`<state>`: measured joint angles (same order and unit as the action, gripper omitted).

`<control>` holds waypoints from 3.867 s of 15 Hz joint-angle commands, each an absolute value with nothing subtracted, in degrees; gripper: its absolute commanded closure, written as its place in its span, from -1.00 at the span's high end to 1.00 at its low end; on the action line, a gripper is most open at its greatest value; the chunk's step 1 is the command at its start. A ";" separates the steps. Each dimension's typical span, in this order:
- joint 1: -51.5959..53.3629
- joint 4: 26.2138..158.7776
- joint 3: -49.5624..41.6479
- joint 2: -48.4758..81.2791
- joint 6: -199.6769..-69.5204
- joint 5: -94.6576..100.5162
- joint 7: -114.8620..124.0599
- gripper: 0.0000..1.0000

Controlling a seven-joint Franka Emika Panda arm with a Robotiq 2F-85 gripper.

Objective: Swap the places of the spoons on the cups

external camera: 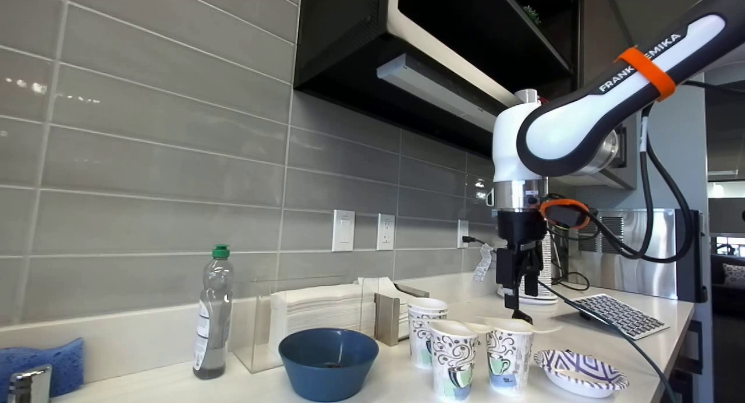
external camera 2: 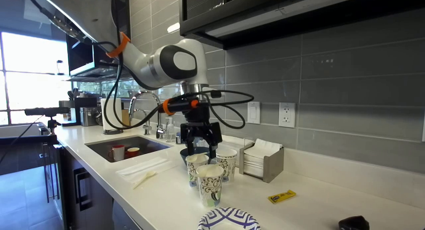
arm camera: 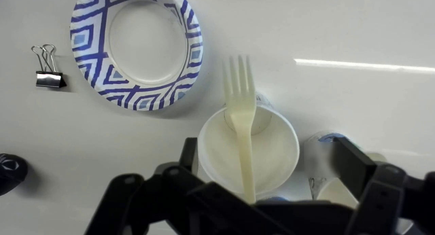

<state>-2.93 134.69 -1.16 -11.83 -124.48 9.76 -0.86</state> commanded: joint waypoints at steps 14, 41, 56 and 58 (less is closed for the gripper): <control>-2.90 131.13 -2.50 -4.20 -129.60 9.94 -6.56 -0.03; 0.86 133.57 1.09 -15.31 -123.17 9.65 -5.15 -0.75; 8.45 141.36 6.69 -16.47 -131.72 7.72 -6.80 -0.94; 9.23 143.77 6.97 -16.54 -134.01 7.06 -6.93 -0.94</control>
<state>8.35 139.66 6.74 -15.33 -130.16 9.06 -6.01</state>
